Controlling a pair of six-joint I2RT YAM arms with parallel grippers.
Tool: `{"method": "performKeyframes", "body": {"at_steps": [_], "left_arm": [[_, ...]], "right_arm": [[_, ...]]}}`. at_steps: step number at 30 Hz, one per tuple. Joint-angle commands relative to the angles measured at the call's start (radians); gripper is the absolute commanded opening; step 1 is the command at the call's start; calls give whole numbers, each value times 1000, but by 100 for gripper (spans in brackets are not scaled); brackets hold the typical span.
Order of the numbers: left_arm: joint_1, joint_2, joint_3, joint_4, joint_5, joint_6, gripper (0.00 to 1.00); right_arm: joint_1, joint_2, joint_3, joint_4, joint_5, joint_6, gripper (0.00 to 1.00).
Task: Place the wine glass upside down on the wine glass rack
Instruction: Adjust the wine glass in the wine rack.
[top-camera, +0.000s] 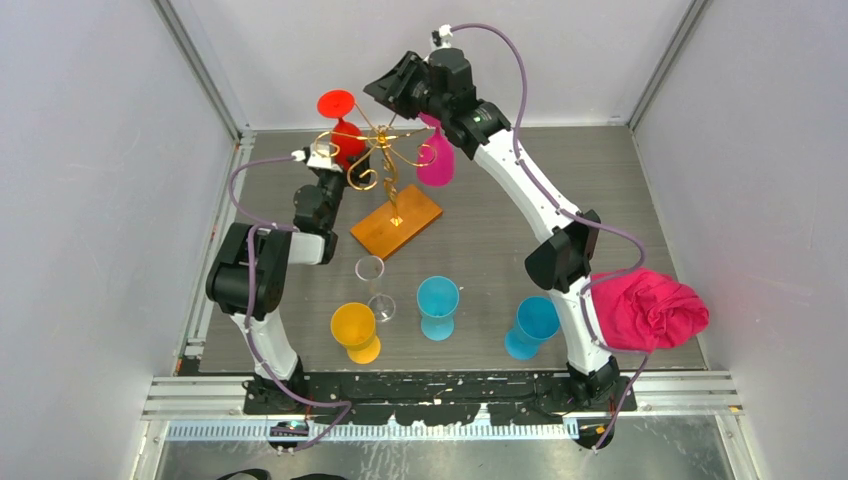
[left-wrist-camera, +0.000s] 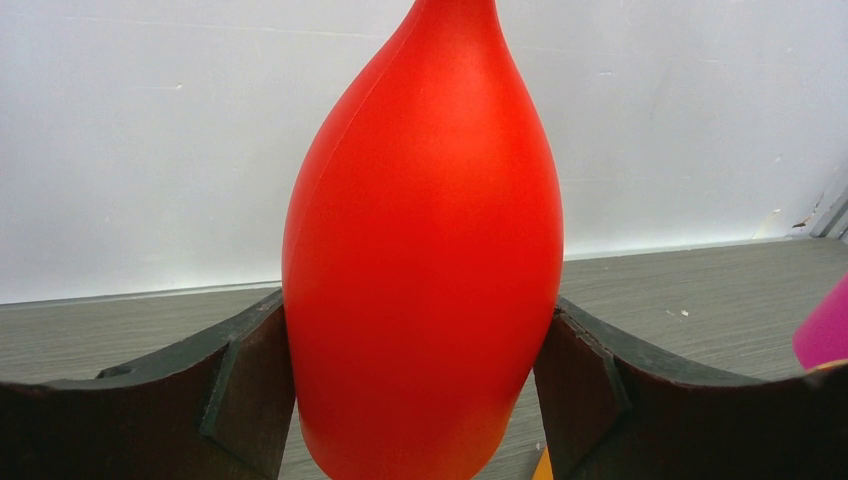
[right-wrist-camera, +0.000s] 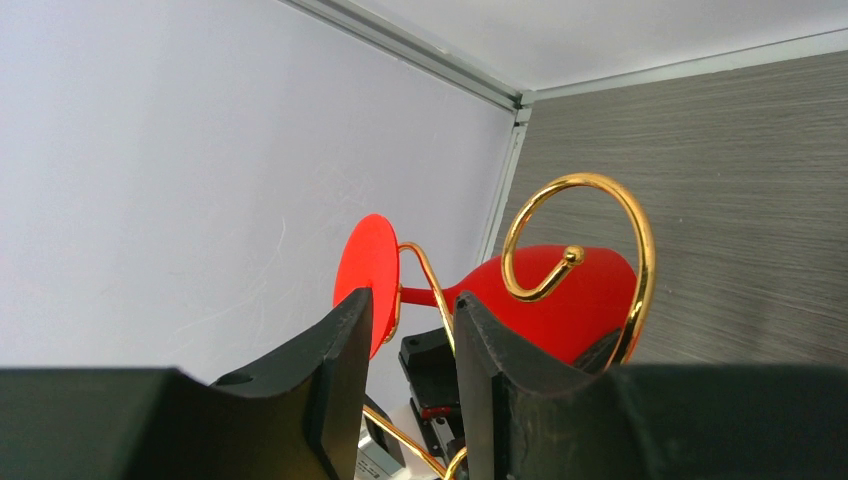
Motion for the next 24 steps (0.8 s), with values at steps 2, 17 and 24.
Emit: {"method": "performKeyframes", "body": {"at_steps": [2, 17, 24], "left_arm": [[-17, -70, -18, 89, -47, 8, 76], [-36, -92, -66, 89, -90, 3, 81], [-39, -82, -80, 89, -111, -3, 87]], "right_arm": [[5, -106, -29, 59, 14, -20, 42], [7, -164, -103, 82, 14, -29, 43], [6, -173, -102, 80, 10, -35, 44]]}}
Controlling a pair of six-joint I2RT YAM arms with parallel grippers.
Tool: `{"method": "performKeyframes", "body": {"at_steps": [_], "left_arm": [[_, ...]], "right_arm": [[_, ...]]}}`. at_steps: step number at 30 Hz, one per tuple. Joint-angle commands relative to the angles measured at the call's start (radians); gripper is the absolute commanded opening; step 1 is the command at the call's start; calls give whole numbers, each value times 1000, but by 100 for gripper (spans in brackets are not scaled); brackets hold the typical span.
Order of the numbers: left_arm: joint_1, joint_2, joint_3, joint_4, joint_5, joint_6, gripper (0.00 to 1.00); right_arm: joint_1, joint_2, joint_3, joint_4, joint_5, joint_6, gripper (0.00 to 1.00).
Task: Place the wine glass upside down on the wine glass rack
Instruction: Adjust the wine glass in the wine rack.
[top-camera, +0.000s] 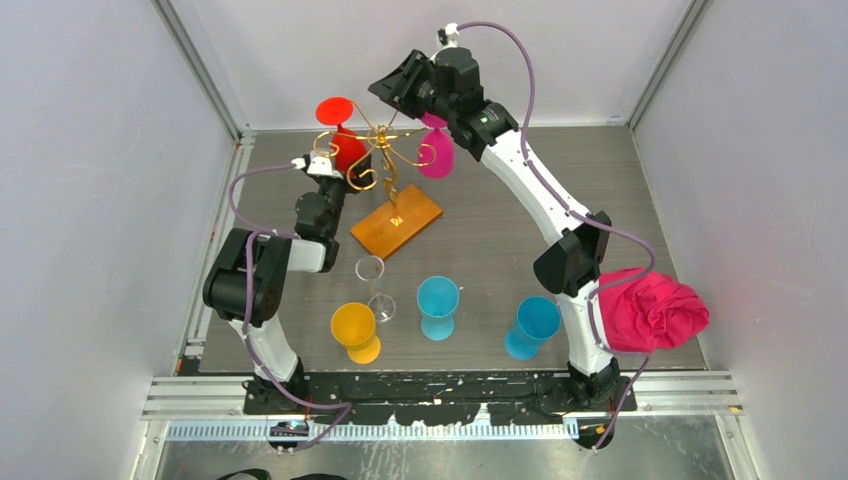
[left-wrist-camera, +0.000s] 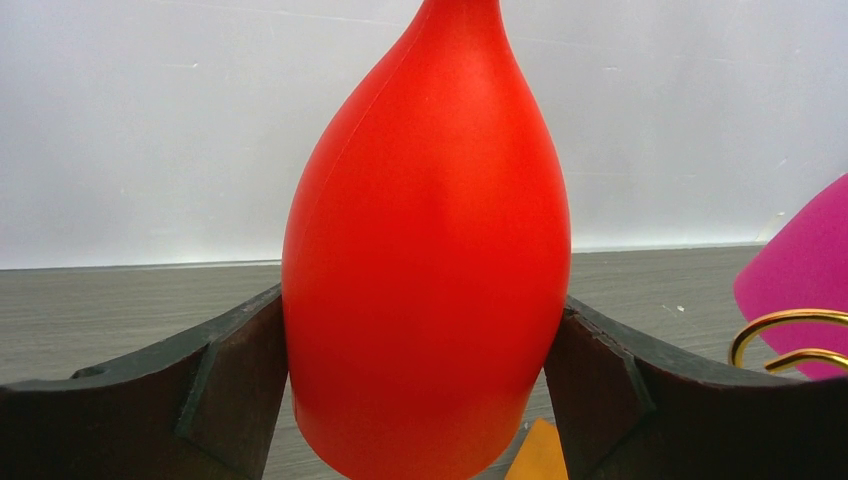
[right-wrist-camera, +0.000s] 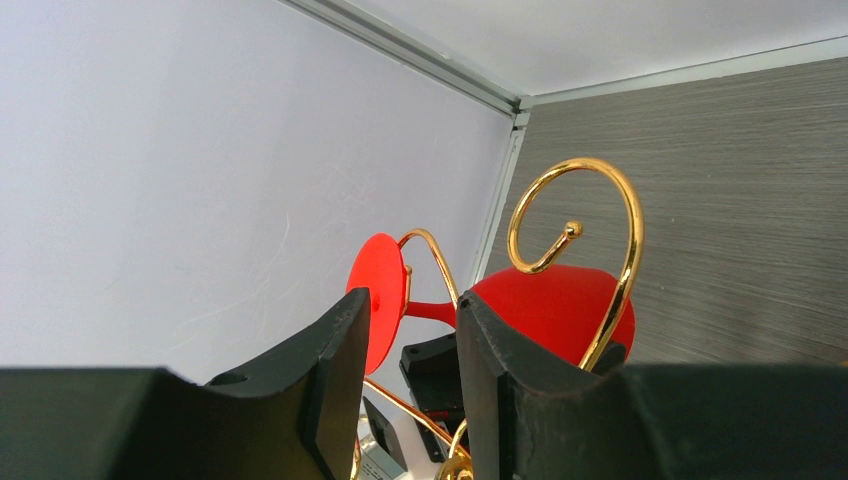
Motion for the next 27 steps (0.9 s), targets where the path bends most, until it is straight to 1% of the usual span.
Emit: {"method": "performKeyframes", "body": {"at_steps": [1, 10, 11, 18, 20, 27], "left_arm": [[-5, -32, -11, 81, -39, -3, 88], [-6, -20, -28, 81, -68, -8, 96], [-7, -20, -32, 81, -70, -8, 99], [-7, -33, -62, 80, -118, -5, 100], [-7, -40, -72, 81, -155, -3, 100], [-16, -95, -125, 76, -349, 6, 100]], "right_arm": [[6, -87, 6, 47, 4, -21, 44], [8, -103, 7, 42, 0, -30, 44], [7, -104, 5, 41, 0, -32, 44], [12, -114, 16, 26, 3, -45, 44], [14, -115, 22, 20, 2, -49, 45], [24, -131, 21, -6, 7, -75, 45]]}}
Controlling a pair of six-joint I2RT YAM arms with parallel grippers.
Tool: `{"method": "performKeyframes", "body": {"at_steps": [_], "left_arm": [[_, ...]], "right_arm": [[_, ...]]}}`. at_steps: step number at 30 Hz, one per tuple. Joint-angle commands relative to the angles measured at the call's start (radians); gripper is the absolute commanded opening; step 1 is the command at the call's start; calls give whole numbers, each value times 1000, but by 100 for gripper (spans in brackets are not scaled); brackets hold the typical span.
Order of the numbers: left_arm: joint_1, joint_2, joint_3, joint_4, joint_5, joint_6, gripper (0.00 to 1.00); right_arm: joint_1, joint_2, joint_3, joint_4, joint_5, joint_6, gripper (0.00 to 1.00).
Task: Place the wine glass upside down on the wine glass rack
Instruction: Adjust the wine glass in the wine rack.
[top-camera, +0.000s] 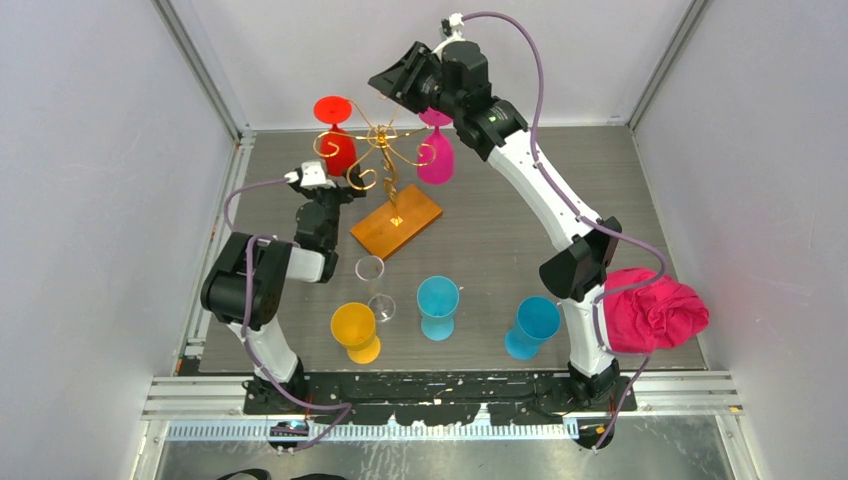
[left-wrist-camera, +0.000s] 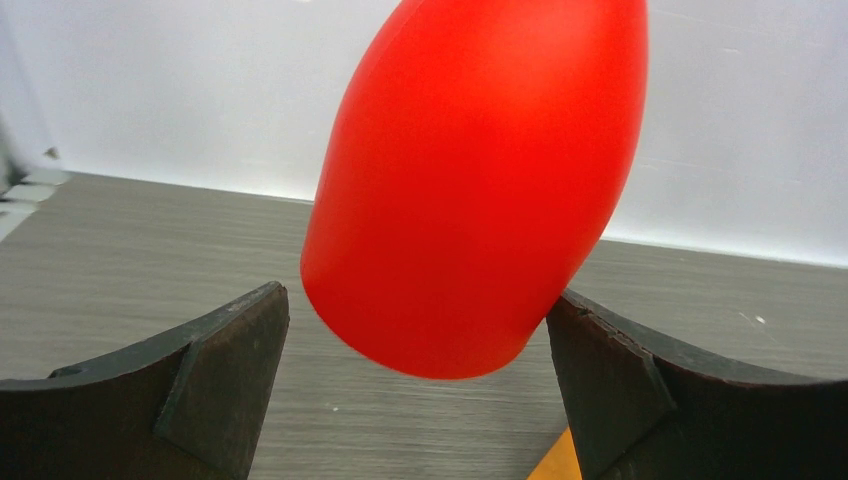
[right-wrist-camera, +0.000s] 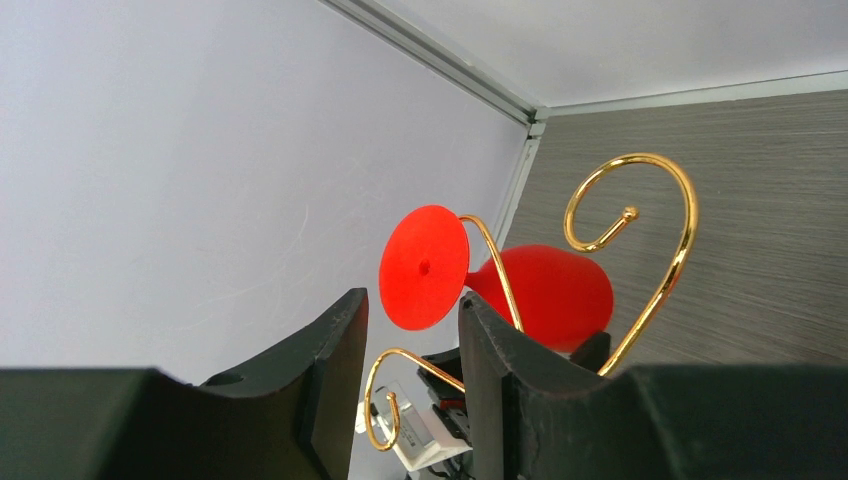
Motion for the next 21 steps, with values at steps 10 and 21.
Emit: {"method": "performKeyframes", "body": {"at_steps": [10, 21], "left_arm": [[-40, -209, -98, -39, -250, 26, 100], [-110, -496, -178, -289, -291, 17, 100]], "right_arm": [[26, -134, -37, 0, 16, -49, 45], [34, -273, -209, 36, 33, -61, 45]]}}
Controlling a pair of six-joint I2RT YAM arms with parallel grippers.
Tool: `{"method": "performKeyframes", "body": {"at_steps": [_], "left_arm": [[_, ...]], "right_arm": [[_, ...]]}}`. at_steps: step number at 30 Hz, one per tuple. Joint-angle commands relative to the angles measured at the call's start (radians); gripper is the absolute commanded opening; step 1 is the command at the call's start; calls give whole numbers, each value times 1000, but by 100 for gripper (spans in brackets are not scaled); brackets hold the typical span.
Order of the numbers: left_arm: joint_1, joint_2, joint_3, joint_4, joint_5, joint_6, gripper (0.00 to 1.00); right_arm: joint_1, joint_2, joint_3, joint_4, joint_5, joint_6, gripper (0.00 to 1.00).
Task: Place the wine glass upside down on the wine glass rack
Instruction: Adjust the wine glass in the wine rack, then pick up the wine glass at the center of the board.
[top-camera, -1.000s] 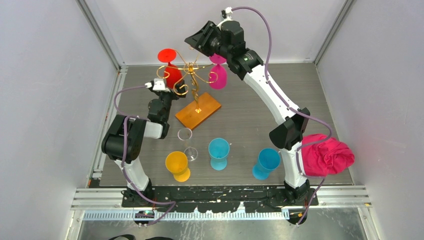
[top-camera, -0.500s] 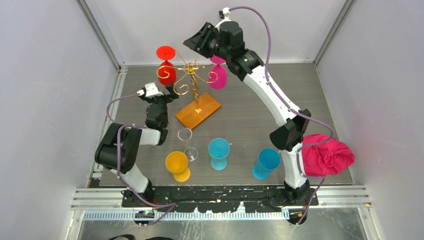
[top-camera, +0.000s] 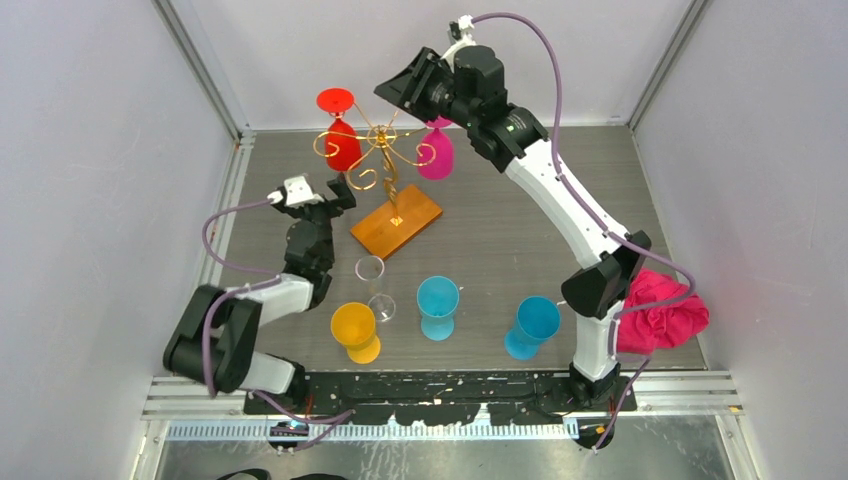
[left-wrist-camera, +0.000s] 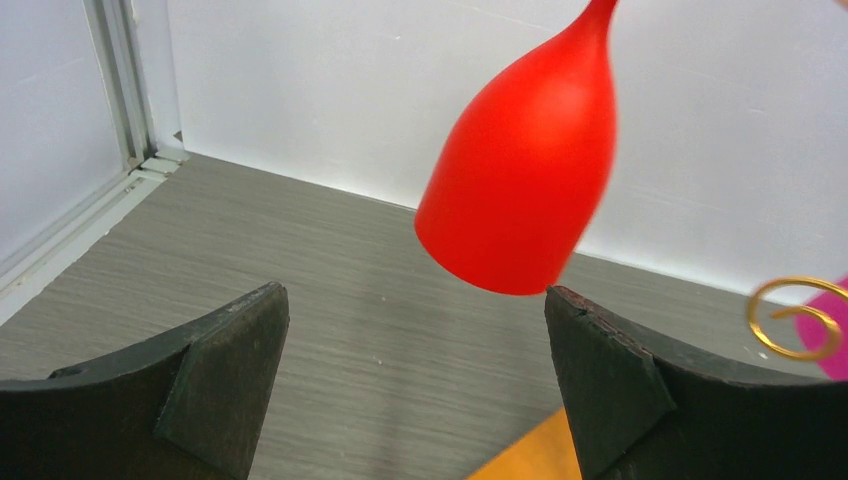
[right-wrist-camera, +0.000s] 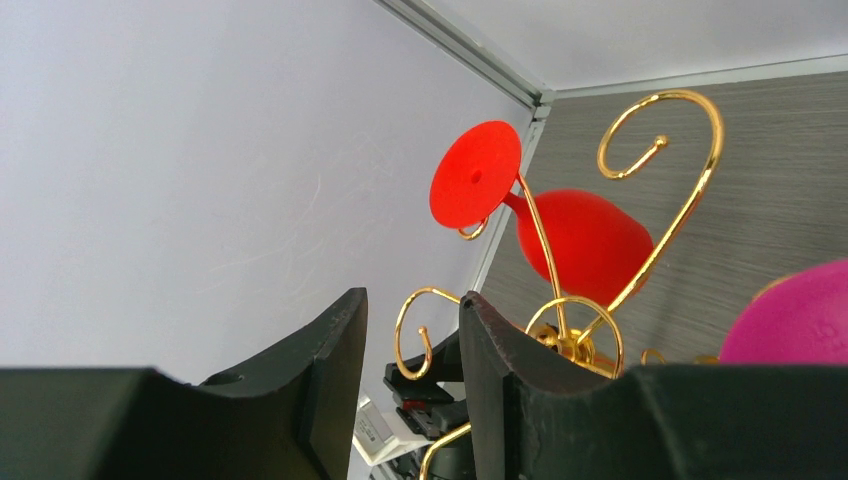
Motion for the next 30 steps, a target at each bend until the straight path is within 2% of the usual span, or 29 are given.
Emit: {"method": "performKeyframes", "body": {"at_steps": [1, 6, 15, 19, 23, 30], "left_arm": [[-39, -209, -18, -194, -59, -2, 100], [-87, -452, -4, -588, -89, -82, 98], [-116, -753, 217, -1304, -3, -198, 94], [-117, -764, 375, -1622, 89, -243, 91], [-118, -748, 521, -1869, 161, -270, 85], [-118, -643, 704, -2126, 368, -303, 72]], "right_arm": [[7, -113, -61, 57, 19, -26, 45], [14, -188, -146, 58, 36, -39, 45], [27, -303, -254, 29, 80, -61, 46], [38, -339, -287, -4, 118, -84, 46], [41, -375, -322, -29, 159, -101, 45], [49, -408, -345, -106, 229, -144, 45]]}}
